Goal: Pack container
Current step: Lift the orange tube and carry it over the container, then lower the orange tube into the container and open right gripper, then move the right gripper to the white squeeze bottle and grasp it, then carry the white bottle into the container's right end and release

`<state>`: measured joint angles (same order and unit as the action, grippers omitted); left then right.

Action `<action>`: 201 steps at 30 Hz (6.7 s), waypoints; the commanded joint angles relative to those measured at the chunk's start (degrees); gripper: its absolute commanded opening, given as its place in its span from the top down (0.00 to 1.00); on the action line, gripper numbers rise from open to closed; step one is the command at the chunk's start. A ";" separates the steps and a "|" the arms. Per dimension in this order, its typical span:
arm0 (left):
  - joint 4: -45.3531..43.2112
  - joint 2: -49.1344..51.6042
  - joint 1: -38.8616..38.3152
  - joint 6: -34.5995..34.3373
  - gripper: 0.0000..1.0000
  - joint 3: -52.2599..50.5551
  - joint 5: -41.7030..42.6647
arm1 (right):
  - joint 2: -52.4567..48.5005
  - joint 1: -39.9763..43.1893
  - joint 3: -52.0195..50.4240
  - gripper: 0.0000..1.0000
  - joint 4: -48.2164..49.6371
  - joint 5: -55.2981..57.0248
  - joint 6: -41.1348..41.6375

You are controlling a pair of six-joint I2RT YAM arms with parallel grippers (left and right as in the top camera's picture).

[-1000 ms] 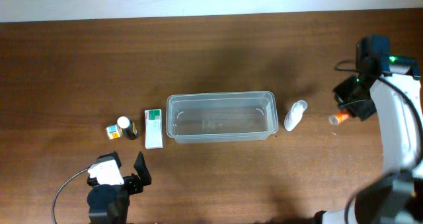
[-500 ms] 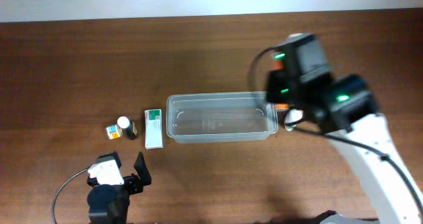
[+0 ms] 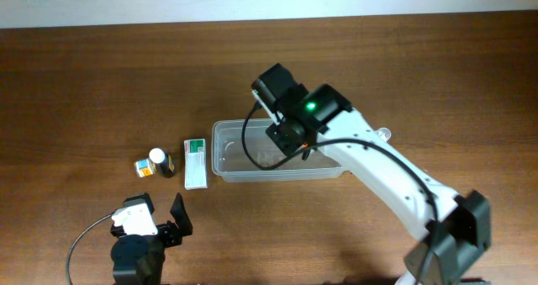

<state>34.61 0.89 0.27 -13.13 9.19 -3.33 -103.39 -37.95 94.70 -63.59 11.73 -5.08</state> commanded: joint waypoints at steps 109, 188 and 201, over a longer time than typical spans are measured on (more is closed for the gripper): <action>-0.11 -0.55 -0.28 -0.13 0.00 -0.31 0.59 | 1.60 23.80 15.15 0.96 -16.83 -24.83 8.39; -0.11 -0.55 -0.26 -0.13 0.00 -0.31 0.59 | 12.98 13.66 -14.60 0.90 2.32 -9.29 35.63; -0.11 -0.55 -0.28 -0.13 0.00 -0.31 0.59 | 6.47 13.70 -17.90 0.90 5.09 -5.29 37.64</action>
<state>34.61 0.89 0.27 -13.13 9.19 -3.33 -96.18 -24.05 76.82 -58.67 4.51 31.27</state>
